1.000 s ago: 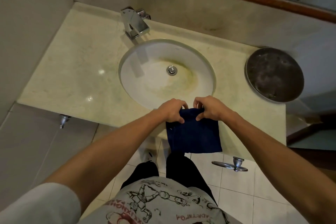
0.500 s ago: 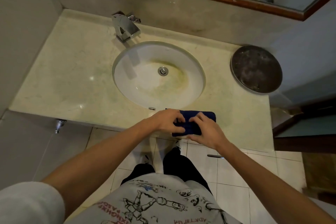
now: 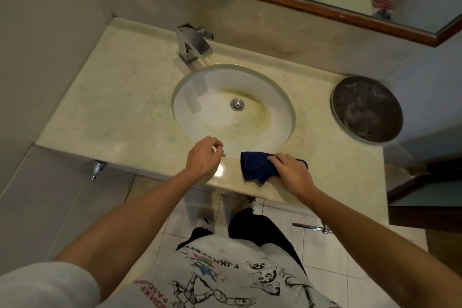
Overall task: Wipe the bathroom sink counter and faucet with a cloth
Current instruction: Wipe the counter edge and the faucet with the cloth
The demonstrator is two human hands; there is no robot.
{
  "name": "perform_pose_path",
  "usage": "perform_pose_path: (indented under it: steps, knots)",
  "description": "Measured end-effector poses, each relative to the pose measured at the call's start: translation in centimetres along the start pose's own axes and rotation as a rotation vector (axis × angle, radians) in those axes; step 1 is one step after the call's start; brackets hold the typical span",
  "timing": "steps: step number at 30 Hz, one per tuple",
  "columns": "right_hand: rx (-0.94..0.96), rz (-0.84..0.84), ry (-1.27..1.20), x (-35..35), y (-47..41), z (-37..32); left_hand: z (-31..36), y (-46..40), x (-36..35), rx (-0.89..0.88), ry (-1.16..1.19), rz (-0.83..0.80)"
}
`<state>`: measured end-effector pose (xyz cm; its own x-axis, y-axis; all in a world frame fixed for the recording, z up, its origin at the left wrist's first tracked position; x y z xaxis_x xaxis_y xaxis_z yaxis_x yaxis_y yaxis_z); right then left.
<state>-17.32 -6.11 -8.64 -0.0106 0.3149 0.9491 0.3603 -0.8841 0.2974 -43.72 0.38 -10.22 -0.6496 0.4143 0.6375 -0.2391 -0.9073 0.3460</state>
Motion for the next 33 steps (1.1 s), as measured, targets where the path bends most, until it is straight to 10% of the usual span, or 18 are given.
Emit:
perform_pose_path:
  steps: [11, 20, 26, 33]
  knots:
    - [-0.464, -0.199, -1.792, 7.0, -11.2, 10.7, -2.2, -5.9, 1.1, 0.186, -0.096, 0.419]
    - [0.088, 0.392, -0.526, 16.5, -31.8, 8.6, -2.5, -6.6, 0.2, 0.332, -0.119, 0.53]
    - [0.575, 0.322, 0.009, 11.7, -41.2, 2.8, -1.8, -6.7, 0.5, 0.375, -0.125, 0.498]
    - [0.575, 0.223, 0.096, 10.5, -41.9, 3.2, -1.7, -6.7, 0.6, 0.387, -0.132, 0.463]
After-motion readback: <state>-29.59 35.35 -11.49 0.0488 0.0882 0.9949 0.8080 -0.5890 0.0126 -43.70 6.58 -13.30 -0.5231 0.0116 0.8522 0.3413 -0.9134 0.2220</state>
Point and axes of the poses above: each hand's wrist, its own y-axis away from the middle knuckle, its own x-axis out of the back of the hand, z = x × y, the point moved 5 cm from there along -y, towards the middle knuckle, and after that the axes turned 9 degrees about -z, right-handed, at the moved point
